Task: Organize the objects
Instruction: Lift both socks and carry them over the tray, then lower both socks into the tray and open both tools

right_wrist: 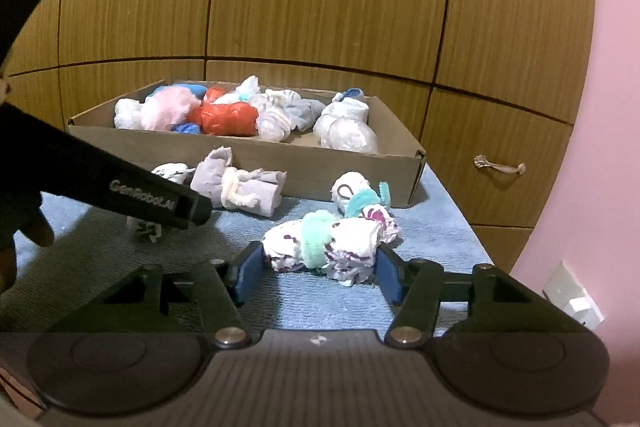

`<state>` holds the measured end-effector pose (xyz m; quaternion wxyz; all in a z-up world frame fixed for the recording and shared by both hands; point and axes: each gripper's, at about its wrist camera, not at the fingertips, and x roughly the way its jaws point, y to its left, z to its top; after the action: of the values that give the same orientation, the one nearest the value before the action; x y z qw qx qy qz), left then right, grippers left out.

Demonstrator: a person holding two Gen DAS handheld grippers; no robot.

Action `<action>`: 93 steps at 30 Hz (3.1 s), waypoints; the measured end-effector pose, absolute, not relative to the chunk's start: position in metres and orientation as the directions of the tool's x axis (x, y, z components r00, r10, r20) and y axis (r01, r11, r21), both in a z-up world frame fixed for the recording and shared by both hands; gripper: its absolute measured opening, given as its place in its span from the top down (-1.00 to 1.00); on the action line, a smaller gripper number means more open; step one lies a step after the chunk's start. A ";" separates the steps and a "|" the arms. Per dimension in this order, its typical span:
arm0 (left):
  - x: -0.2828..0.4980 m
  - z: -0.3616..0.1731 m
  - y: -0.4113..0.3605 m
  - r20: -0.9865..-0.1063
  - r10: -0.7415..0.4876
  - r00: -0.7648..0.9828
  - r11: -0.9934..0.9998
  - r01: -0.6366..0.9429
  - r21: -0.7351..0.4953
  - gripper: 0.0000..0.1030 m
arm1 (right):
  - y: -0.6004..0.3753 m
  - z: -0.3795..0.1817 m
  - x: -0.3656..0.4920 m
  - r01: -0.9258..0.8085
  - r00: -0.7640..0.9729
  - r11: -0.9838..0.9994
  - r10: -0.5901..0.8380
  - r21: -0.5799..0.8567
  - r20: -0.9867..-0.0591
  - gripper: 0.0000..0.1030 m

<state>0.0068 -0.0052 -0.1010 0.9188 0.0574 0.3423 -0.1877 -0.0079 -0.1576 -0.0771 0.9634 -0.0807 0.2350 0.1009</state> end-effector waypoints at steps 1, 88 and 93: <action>0.005 -0.100 -0.003 -0.649 -0.305 0.697 0.923 0.383 -0.023 -0.14 | -0.158 -0.077 -0.008 -0.236 0.868 0.966 0.161 -0.105 -0.469 -0.06; 0.157 -0.089 -0.058 -0.763 -0.342 0.549 0.895 0.437 -0.087 -0.18 | -0.157 -0.035 0.203 -0.799 0.402 0.596 0.435 -0.076 -0.806 -0.08; 0.153 -0.089 -0.062 -0.762 -0.328 0.558 0.903 0.423 -0.078 -0.29 | -0.158 -0.034 0.203 -0.795 0.405 0.601 0.431 -0.078 -0.807 -0.10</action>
<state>0.1534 -0.0618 -0.0895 0.8808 0.0568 0.4190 -0.2131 0.2027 -0.1577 -0.0338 0.8049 -0.2331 0.3908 0.3807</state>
